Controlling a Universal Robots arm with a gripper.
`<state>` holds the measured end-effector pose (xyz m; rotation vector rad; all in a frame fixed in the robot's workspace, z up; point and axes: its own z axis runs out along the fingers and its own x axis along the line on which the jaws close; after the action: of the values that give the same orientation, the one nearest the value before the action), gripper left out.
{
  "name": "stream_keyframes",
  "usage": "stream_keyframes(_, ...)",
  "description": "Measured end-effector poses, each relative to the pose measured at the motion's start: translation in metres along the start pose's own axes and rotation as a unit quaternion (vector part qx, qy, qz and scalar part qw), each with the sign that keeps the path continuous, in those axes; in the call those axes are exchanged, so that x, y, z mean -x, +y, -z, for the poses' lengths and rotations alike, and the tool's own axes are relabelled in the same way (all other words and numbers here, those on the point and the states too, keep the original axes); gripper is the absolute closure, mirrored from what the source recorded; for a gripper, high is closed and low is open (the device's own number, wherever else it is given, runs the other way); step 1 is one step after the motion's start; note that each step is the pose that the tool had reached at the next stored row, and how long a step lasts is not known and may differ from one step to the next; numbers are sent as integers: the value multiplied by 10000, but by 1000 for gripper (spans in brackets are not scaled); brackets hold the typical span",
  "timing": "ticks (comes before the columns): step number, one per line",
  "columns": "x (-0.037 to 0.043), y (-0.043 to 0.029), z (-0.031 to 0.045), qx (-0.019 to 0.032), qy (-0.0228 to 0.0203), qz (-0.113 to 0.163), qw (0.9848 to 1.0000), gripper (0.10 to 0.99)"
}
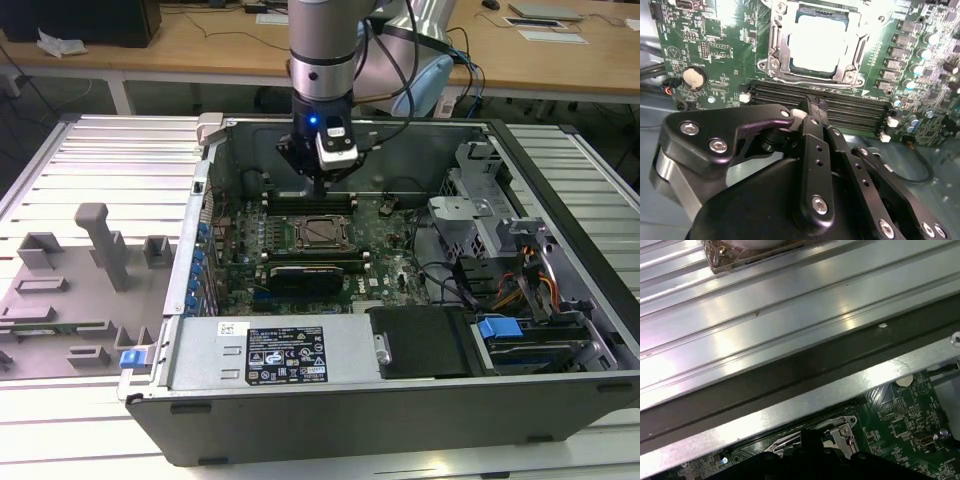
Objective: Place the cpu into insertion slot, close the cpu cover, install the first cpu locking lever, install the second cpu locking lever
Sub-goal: 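Install the first cpu locking lever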
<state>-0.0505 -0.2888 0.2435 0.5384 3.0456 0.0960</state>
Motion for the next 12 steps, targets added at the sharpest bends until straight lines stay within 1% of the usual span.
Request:
stream_keyframes(3,6,-17,-3,-3,8,159,9999,980)
stream_keyframes(7,15,-43,-6,-6,15,304,9995,980)
stream_keyframes(10,37,-106,-9,-5,23,430,9991,980)
stream_keyframes(12,46,-129,-9,-6,24,461,9989,980)
